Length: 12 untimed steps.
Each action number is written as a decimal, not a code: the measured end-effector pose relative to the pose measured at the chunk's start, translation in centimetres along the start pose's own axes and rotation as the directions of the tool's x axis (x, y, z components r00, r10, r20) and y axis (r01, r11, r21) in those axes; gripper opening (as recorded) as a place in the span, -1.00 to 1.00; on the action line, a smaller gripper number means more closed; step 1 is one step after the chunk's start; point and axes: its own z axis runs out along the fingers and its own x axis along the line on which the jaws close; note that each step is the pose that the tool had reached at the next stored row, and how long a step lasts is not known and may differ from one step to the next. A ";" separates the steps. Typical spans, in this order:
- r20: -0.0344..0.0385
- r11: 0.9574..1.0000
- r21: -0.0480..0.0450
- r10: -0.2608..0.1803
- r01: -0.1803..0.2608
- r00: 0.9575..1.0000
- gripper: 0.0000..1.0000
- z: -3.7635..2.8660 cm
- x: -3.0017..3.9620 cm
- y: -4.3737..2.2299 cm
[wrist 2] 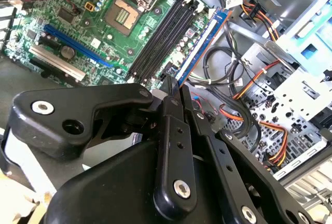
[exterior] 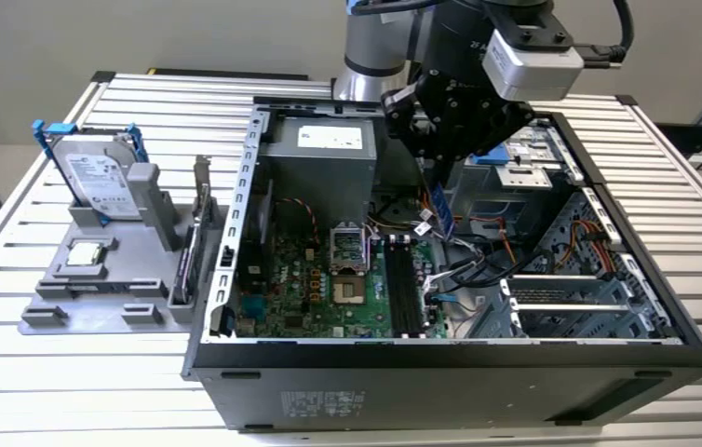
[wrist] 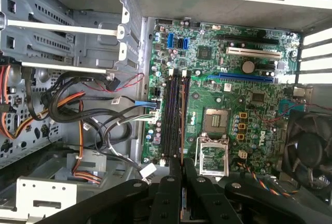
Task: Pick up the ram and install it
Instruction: 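Insert the ram into the slot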
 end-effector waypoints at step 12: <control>0.000 1.000 0.000 0.000 0.000 1.000 -1.00 0.86 0.02 0.01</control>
